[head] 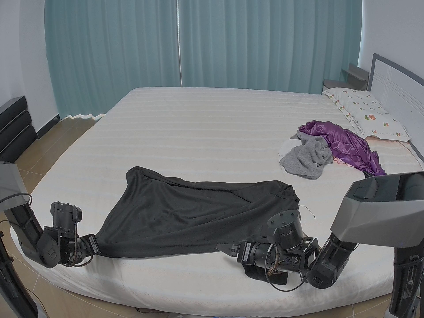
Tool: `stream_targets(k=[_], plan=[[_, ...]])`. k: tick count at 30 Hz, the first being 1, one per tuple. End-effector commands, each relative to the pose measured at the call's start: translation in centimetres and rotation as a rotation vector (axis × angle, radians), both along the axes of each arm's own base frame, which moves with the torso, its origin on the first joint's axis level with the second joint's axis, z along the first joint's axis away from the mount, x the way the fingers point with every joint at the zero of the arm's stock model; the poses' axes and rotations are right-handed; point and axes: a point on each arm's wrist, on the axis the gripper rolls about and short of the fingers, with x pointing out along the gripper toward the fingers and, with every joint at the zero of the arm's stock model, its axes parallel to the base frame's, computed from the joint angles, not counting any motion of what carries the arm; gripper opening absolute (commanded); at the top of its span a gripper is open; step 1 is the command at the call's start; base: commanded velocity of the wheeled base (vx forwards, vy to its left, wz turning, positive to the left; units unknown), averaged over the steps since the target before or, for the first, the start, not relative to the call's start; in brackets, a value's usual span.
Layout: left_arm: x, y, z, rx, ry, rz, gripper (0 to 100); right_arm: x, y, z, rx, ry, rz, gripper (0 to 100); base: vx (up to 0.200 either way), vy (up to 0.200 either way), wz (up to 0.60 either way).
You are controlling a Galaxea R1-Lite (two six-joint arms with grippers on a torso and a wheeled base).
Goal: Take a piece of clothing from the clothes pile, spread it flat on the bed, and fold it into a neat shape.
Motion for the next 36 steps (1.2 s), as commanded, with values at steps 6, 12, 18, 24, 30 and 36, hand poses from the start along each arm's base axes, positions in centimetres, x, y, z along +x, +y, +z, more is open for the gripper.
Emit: stream_targets(k=[6, 12, 18, 24, 30, 36], plan=[[0.0, 0.0, -0.1, 0.000, 0.002, 0.000, 0, -2.2, 1.5, -1.3, -0.042, 0.044, 0.076, 100, 0.000, 0.000, 0.00], [0.0, 0.0, 0.0, 0.000, 0.001, 0.000, 0, -3.9, 1.5, -0.9, -0.064, 0.063, 0.109, 100, 0.000, 0.000, 0.00], [0.0, 0.0, 0.0, 0.000, 0.001, 0.000, 0, -4.1, 0.7, 1.0, -0.026, 0.029, 0.096, 100, 0.000, 0.000, 0.00], [0.0, 0.0, 0.0, 0.000, 0.001, 0.000, 0, -3.2, -0.4, 2.6, 0.002, -0.005, 0.050, 100, 0.000, 0.000, 0.00], [0.0, 0.0, 0.0, 0.000, -0.001, 0.000, 0, -1.5, -1.9, 1.9, -0.012, 0.009, -0.019, 100, 0.000, 0.000, 0.00], [0.0, 0.0, 0.0, 0.000, -0.001, 0.000, 0, -1.6, -1.5, -0.1, -0.047, 0.050, -0.007, 100, 0.000, 0.000, 0.00]])
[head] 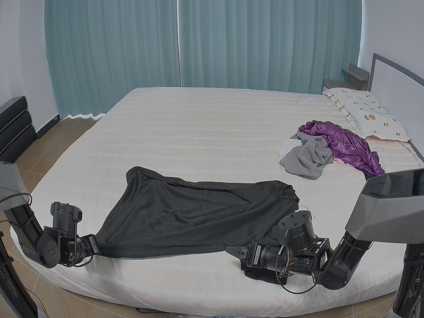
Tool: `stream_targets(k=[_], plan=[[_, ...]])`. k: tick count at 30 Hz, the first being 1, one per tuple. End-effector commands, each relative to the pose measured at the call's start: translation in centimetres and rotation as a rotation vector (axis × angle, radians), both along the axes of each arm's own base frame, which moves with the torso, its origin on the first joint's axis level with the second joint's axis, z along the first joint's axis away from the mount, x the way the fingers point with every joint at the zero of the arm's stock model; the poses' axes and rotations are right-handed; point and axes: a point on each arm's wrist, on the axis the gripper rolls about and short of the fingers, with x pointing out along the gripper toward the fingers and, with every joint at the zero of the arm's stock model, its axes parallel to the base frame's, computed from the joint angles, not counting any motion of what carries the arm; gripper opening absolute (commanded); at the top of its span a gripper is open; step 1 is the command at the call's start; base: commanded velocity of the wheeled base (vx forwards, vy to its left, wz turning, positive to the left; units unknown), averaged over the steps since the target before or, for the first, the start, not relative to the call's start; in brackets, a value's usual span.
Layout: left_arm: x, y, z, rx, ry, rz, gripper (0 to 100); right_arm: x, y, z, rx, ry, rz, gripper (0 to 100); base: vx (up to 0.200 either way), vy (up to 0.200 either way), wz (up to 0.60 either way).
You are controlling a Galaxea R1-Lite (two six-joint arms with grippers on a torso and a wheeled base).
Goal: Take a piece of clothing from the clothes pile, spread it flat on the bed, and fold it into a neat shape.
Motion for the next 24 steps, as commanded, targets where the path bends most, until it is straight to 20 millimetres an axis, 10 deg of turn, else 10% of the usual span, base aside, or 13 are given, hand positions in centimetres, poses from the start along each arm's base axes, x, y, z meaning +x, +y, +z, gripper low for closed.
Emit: stream_targets(k=[1, 24], plan=[[0.0, 0.0, 0.0, 0.000, -0.002, 0.001, 0, -0.1, 0.2, -1.2, -0.022, 0.026, 0.007, 100, 0.000, 0.000, 0.00], [0.0, 0.0, -0.1, 0.000, 0.002, 0.001, 0, -4.8, -0.1, 1.3, -0.020, 0.028, 0.105, 100, 0.000, 0.000, 0.00]])
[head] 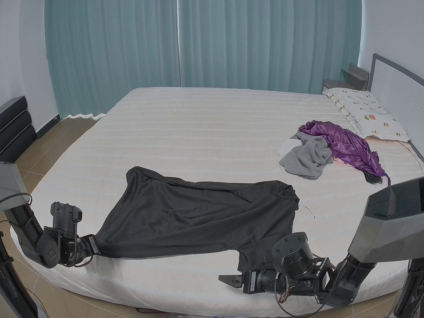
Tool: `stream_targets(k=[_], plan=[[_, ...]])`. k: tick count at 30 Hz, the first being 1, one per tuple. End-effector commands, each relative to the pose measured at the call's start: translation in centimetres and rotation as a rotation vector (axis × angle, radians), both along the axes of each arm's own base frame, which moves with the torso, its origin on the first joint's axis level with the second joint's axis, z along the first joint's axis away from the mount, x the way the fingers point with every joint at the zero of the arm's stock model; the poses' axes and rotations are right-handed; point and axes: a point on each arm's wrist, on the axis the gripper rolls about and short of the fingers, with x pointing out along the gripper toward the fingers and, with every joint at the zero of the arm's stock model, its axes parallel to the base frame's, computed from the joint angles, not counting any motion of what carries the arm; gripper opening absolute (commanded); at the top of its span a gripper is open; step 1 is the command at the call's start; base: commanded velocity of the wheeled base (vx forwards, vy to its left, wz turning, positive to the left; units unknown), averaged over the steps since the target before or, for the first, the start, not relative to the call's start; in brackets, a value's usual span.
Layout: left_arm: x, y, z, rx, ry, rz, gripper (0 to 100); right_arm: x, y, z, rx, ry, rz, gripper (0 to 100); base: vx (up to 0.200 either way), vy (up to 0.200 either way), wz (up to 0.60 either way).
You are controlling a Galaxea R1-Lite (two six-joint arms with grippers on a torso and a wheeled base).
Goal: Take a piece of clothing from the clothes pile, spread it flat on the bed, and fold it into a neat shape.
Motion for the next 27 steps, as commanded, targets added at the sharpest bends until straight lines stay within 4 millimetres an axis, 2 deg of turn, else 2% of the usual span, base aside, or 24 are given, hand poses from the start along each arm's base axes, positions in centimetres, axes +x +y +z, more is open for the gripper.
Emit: stream_targets(k=[1, 8, 11, 13, 20, 22, 27], plan=[[0.0, 0.0, 0.0, 0.000, 0.001, 0.000, 0, 0.0, -1.8, 1.9, 0.030, -0.028, -0.042, 100, 0.000, 0.000, 0.00], [-0.1, 0.0, 0.0, 0.000, 0.001, 0.000, 0, 0.7, -5.7, 3.1, 0.033, -0.025, -0.169, 100, 0.000, 0.000, 0.00], [-0.1, 0.0, 0.0, 0.000, 0.001, 0.000, 0, 0.7, -6.5, 3.1, 0.029, -0.019, -0.191, 100, 0.000, 0.000, 0.00], [-0.1, 0.0, 0.0, 0.000, 0.001, 0.000, 0, 0.5, -7.8, 2.4, 0.001, 0.018, -0.229, 100, 0.000, 0.000, 0.00], [-0.1, 0.0, 0.1, 0.000, -0.001, 0.000, 0, 0.6, -8.6, 0.7, -0.046, 0.079, -0.256, 100, 0.000, 0.000, 0.00], [-0.1, 0.0, 0.1, 0.000, -0.002, 0.000, 0, 0.9, -9.0, -0.3, -0.071, 0.113, -0.276, 100, 0.000, 0.000, 0.00], [-0.2, 0.0, 0.1, 0.000, -0.001, 0.000, 0, 1.3, -9.0, -1.5, -0.085, 0.133, -0.289, 100, 0.000, 0.000, 0.00]])
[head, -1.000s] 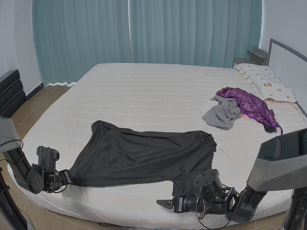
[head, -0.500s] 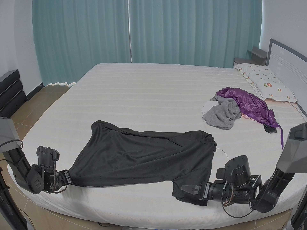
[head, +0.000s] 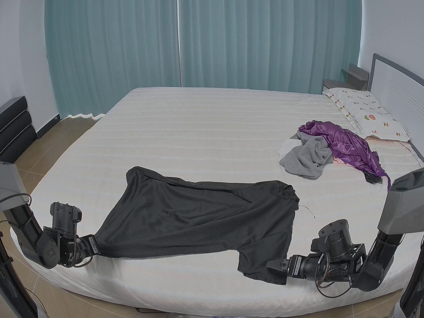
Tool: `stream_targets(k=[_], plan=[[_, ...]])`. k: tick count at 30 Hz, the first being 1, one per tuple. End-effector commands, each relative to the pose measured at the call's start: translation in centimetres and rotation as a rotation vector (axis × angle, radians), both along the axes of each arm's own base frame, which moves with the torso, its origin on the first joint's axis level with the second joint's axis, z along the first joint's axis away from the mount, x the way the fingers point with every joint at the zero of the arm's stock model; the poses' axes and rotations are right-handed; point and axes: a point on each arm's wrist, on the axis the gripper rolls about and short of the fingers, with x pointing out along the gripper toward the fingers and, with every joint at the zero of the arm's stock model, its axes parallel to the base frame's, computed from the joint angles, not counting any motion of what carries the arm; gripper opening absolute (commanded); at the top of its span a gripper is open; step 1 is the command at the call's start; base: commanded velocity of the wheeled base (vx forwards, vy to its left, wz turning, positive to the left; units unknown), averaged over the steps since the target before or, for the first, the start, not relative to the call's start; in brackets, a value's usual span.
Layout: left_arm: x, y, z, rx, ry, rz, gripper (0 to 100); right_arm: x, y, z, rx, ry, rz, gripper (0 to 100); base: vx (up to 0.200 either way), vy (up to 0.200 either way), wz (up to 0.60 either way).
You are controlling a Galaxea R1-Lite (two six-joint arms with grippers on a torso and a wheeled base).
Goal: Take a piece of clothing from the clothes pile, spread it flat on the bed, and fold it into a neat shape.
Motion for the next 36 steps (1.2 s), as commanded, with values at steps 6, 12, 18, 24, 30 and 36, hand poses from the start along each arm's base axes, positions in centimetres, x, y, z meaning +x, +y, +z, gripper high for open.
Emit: stream_targets(k=[6, 12, 18, 24, 30, 36], plan=[[0.0, 0.0, 0.0, 0.000, -0.001, 0.001, 0, 1.1, 0.2, -3.1, -0.018, 0.038, -0.037, 0, 0.000, 0.000, 0.00], [-0.1, 0.0, 0.0, 0.001, 0.004, 0.000, 0, 0.8, 0.0, -3.1, -0.031, 0.038, -0.041, 0, 0.000, 0.000, 0.00], [-0.2, 0.0, 0.0, 0.003, 0.009, -0.003, 0, -0.5, -1.7, -1.8, -0.035, 0.040, -0.070, 0, 0.000, 0.000, 0.00], [-0.7, -0.2, 0.1, 0.009, 0.018, -0.019, 0, -2.4, -3.8, 0.3, -0.014, 0.029, -0.099, 0, 0.000, 0.000, 0.00], [-1.7, -0.9, 0.1, 0.024, 0.041, -0.063, 0, -4.3, -4.8, 1.1, -0.031, 0.034, -0.088, 0, 0.000, 0.000, 0.00], [-2.3, -1.0, -0.2, 0.042, 0.071, -0.090, 0, -5.4, -5.4, 2.0, -0.051, 0.064, -0.076, 0, 0.000, 0.000, 0.00]])
